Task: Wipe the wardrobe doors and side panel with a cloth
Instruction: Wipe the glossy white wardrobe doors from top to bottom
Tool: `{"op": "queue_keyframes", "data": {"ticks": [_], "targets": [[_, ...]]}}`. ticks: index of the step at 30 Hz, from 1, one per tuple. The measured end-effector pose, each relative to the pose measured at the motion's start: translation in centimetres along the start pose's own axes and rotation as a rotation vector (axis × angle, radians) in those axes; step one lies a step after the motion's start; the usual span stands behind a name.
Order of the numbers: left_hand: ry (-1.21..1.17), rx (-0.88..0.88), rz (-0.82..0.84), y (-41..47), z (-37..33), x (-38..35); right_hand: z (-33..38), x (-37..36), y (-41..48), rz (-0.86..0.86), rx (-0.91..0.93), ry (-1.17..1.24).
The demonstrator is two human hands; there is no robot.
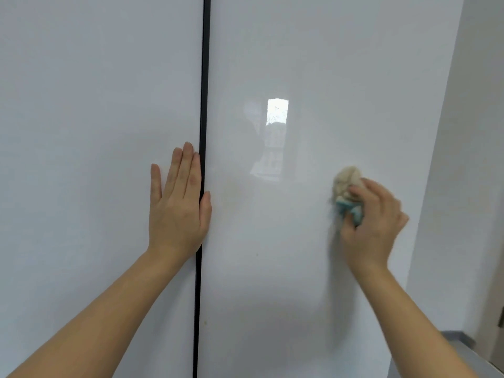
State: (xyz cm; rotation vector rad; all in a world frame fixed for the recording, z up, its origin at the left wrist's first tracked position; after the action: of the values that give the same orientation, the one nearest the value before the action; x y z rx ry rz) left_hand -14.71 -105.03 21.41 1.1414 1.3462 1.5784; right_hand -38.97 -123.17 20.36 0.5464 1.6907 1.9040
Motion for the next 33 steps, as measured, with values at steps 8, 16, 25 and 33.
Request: {"op": "queue_keyframes", "data": {"ticks": [8, 16, 25, 33], "targets": [[-0.03, 0.014, -0.031, -0.1, -0.3, -0.2, -7.7, 2.0, -3.7, -0.052, -0.498, 0.02], [-0.039, 0.006, -0.041, -0.1, -0.3, -0.2, -6.9, 1.1, 4.8, -0.118, -0.368, 0.093], [-0.08, 0.017, -0.005, -0.7, -0.5, -0.1, -5.4, 1.1, -7.1, 0.133, -0.099, 0.073], [-0.088, 0.02, 0.033, -0.7, -0.3, 0.2, -1.3, 0.6, -9.6, 0.233, 0.084, 0.175]]}}
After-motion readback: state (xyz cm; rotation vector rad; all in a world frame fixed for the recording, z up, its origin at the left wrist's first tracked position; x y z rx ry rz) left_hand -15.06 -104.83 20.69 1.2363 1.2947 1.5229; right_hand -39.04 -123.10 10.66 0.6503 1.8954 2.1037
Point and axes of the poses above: each hand's wrist, its own y-axis towards the middle knuckle, its own x-axis out of the back of the hand, z = x × y, the point moved 4 cm from there along y, towards the middle knuckle, and after that the axes turned 7 degrees about -y, right-handed, at the moved point
